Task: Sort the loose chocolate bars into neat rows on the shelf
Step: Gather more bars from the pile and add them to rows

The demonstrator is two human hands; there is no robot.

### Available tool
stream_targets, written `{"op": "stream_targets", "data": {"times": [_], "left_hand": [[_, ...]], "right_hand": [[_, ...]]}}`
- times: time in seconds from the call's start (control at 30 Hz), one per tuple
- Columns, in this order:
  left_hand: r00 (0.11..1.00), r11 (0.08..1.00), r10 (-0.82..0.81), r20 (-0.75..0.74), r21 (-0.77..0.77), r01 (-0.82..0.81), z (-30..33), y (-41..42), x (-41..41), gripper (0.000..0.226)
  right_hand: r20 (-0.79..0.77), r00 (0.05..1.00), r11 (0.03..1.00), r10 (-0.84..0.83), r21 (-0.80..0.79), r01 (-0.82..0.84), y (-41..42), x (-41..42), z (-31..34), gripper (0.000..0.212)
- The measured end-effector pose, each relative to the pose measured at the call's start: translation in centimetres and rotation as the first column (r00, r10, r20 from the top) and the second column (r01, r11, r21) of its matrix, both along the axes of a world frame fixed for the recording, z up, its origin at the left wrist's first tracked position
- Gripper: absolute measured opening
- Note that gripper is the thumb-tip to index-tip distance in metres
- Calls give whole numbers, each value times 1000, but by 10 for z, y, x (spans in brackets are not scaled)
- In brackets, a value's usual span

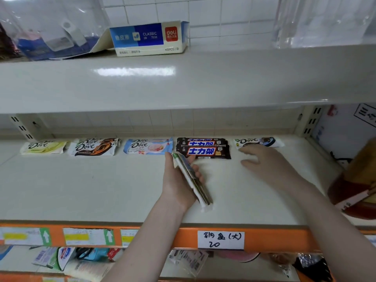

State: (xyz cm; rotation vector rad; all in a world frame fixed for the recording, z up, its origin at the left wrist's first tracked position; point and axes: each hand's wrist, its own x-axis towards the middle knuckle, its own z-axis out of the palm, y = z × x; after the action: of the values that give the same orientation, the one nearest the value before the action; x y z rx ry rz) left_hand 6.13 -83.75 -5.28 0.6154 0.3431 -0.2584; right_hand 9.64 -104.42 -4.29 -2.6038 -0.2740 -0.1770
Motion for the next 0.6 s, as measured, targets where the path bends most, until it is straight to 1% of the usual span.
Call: {"op": "stream_targets", "data": {"times": [0.13,0.23,0.3,0.33,0.37,0.4,0.43,0.5,0.57,0.6], "left_hand": [[999,998,49,17,34,-49,4,-8,1,34],[996,997,78,47,27,-79,5,-16,0,27],[994,995,90,69,-38,-88,4,-20,-1,27],[991,994,98,88,-60,-93,4,-21,0,29],[988,993,107,108,-67,-100,3,-22,0,29],[986,993,110,125,-66,-103,3,-22,-1,26],[985,994,106,139,-54,-99,2,-21,-1,23],[983,997,74,167,11,-77,1,-18,-3,16],[981,990,33,192,125,-57,1,-13,-6,6],[980,980,12,199,190,-50,2,-10,-8,5]], "right_hand": [[-32,995,965,91,251,-80,15,-34,-4,31],[-45,987,923,152,364,-126,23,-47,-6,25],[-66,975,882,212,442,-162,27,-52,-5,19],[-66,969,862,238,474,-180,28,-54,-5,24],[-60,966,850,253,490,-192,28,-55,-5,33],[-52,967,853,248,485,-193,27,-55,-6,40],[-41,972,856,231,484,-183,26,-55,-7,44],[-19,981,838,192,523,-153,22,-53,-6,45],[10,990,821,144,556,-125,17,-51,-4,41],[29,993,825,113,555,-109,14,-49,-3,35]]}}
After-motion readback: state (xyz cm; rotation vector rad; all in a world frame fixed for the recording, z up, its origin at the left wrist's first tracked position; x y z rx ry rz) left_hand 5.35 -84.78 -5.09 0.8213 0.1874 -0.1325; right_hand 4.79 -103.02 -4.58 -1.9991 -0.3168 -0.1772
